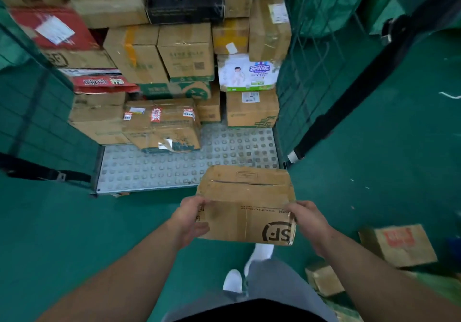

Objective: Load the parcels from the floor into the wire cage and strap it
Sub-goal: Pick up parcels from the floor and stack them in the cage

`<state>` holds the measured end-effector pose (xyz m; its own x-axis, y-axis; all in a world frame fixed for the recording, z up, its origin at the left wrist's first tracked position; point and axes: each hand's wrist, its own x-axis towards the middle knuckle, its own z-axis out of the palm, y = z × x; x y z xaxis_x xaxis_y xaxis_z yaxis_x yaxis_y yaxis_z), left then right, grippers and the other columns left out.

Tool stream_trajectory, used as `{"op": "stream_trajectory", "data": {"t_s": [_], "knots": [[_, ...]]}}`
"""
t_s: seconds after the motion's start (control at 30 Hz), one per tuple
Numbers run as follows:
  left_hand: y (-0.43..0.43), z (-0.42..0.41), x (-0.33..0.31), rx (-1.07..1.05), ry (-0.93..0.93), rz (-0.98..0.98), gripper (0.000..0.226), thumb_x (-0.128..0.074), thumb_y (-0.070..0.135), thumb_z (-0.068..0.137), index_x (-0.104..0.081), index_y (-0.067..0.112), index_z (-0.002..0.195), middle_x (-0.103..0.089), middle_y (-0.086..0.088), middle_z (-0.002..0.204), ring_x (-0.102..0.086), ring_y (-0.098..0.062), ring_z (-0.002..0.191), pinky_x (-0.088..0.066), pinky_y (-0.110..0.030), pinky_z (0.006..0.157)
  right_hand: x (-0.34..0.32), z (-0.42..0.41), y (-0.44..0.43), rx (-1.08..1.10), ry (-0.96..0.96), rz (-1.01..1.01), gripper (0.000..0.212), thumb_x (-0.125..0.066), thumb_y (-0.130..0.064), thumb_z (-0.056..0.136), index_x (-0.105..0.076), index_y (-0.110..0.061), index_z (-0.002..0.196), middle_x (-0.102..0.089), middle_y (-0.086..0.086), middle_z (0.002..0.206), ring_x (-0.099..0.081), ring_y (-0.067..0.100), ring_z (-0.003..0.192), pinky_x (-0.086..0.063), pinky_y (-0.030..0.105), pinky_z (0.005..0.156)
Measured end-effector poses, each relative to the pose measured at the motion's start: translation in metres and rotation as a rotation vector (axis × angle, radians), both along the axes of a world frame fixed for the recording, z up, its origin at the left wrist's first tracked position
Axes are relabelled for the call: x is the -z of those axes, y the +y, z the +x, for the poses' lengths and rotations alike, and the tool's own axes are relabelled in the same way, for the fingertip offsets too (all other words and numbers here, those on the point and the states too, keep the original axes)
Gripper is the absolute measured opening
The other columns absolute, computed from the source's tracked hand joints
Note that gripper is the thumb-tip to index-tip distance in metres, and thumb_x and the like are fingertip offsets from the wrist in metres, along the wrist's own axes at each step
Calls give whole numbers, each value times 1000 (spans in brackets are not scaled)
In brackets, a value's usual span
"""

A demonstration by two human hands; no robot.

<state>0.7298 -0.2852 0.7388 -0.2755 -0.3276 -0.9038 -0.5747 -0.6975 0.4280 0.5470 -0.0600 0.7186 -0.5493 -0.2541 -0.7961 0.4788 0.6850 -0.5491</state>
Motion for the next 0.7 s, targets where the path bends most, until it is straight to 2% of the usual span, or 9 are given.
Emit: {"op": "stream_trajectory", "data": {"t_s": [0.07, 0.13, 0.23, 0.37, 0.43, 0.47, 0.53, 0.6, 0.7], "knots": [[-16, -17, 12, -80, 18, 12, 29, -61, 21, 90, -62, 15, 118, -66, -12, 117, -64, -28, 100, -55, -37, 91, 15, -20, -19, -20, -37, 46, 47, -62, -40, 84, -62, -6, 118, -78, 8, 95, -74, 20, 89, -51, 33, 70], [-32, -35, 21, -118, 16, 8, 38, -64, 24, 80, -63, 16, 117, -67, -7, 112, -62, -20, 87, -53, -30, 78, 26, -40, -39, -29, -52, 70, 38, -59, -35, 86, -66, -2, 106, -78, 11, 87, -75, 23, 86, -53, 36, 75], [-59, -62, 34, -175, -9, 17, 64, -72, 30, 67, -55, 20, 128, -65, -6, 116, -61, -19, 82, -55, -30, 78, 43, -73, -70, 13, -49, 117, 37, -61, -34, 88, -67, -2, 107, -78, 14, 89, -74, 26, 90, -57, 44, 88], [-98, -102, 42, -167, -38, -51, 38, -66, 24, 91, -47, 25, 124, -62, -6, 107, -59, -19, 89, -49, -33, 79, 57, -121, -123, -70, -20, 179, 51, -65, -39, 83, -62, 2, 114, -70, 15, 88, -66, 28, 84, -54, 39, 74], [-120, -115, 51, -184, -26, -35, 33, -62, 20, 94, -48, 23, 123, -59, -5, 93, -55, -16, 74, -47, -31, 71, 59, -144, -152, -116, 4, 210, 64, -67, -45, 79, -54, 0, 122, -66, 13, 88, -64, 27, 81, -54, 40, 72], [-130, -121, 52, -195, -24, -24, 32, -62, 19, 94, -48, 23, 123, -58, -4, 90, -54, -15, 69, -48, -29, 70, 55, -152, -165, -132, 13, 234, 59, -67, -45, 85, -52, -2, 123, -64, 12, 86, -63, 26, 77, -53, 38, 68], [-149, -131, 58, -208, -29, -5, 31, -62, 18, 95, -49, 23, 122, -63, -3, 97, -62, -16, 81, -52, -31, 79, 56, -168, -181, -182, 30, 301, 50, -56, -51, 99, -57, -3, 112, -66, 11, 81, -63, 24, 69, -49, 31, 59], [-171, -145, 62, -204, -25, 18, 30, -63, 16, 95, -50, 23, 121, -65, -4, 106, -64, -19, 96, -51, -34, 91, 59, -180, -193, -231, 26, 370, 62, -45, -63, 100, -64, -4, 103, -71, 12, 86, -68, 26, 76, -53, 33, 64], [-215, -175, 91, -145, -15, 22, 34, -65, 13, 94, -48, 20, 122, -65, -9, 107, -61, -21, 99, -49, -31, 82, 78, -194, -215, -275, 18, 446, 61, -46, -62, 101, -69, -6, 95, -73, 10, 83, -69, 24, 76, -52, 30, 61]]}}
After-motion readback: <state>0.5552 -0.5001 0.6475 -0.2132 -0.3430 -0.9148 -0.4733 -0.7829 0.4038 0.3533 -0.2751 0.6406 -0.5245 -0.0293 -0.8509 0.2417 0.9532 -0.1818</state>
